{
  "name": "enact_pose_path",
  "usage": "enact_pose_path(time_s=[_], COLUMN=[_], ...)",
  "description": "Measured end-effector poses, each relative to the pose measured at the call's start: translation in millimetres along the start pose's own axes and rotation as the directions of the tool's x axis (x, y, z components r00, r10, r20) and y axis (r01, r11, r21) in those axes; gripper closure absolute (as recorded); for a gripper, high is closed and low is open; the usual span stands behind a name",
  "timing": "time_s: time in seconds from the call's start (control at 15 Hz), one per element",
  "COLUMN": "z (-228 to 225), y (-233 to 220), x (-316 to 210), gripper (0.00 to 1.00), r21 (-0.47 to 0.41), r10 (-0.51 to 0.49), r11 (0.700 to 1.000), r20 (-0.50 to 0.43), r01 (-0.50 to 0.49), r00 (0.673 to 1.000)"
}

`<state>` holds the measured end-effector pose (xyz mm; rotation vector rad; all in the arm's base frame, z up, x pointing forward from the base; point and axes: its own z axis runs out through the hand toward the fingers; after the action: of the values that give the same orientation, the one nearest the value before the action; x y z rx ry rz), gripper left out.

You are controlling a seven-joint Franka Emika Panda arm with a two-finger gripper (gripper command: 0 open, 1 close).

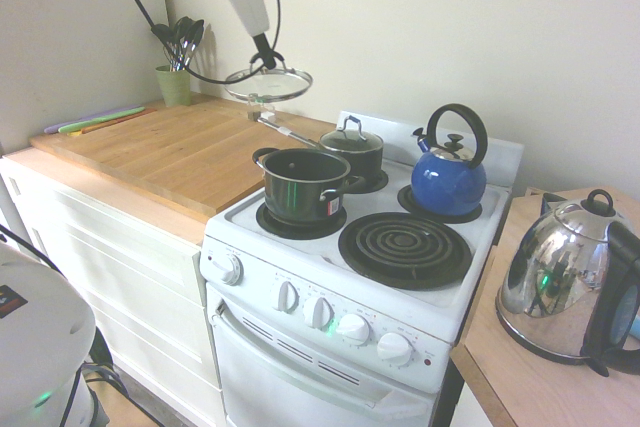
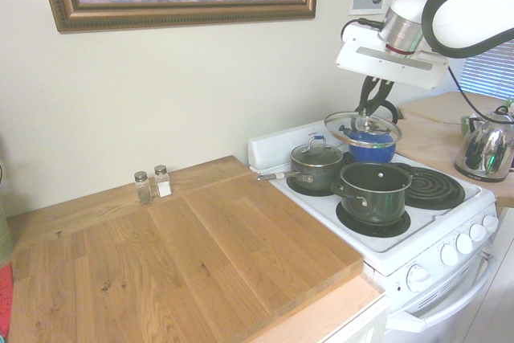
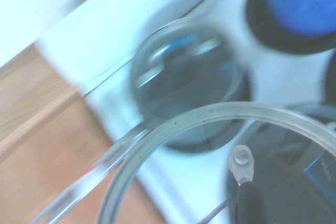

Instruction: Cover the lid of the pot

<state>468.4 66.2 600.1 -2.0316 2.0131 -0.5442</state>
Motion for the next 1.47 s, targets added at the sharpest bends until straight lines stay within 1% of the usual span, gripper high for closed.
enact_pose_path(time_s=[0.2,0.33,0.6,0.73,0.87,1.4,1.47], z=[26.2,48.2,105.0,124.1,132.0,139.5,139.7], y=[7.5,15.8,30.3,32.1,31.7,36.2,36.4], x=[54.3,70.0,65.1,62.0,58.4,42.6,42.4], gripper=[1.0,1.0,1.0,1.0,1.0,1.0,0.0], r21=[-0.043,-0.075,-0.113,-0.12,-0.116,-0.107,-0.107], r10=[0.025,0.023,-0.017,-0.029,-0.042,-0.083,-0.085], r11=[0.999,0.997,0.993,0.992,0.992,0.991,0.991], r20=[-0.017,-0.02,-0.005,0.0,0.004,0.005,0.004], r01=[-0.025,-0.025,0.017,0.029,0.042,0.083,0.085], r00=[1.0,1.0,1.0,1.0,0.999,0.997,0.996])
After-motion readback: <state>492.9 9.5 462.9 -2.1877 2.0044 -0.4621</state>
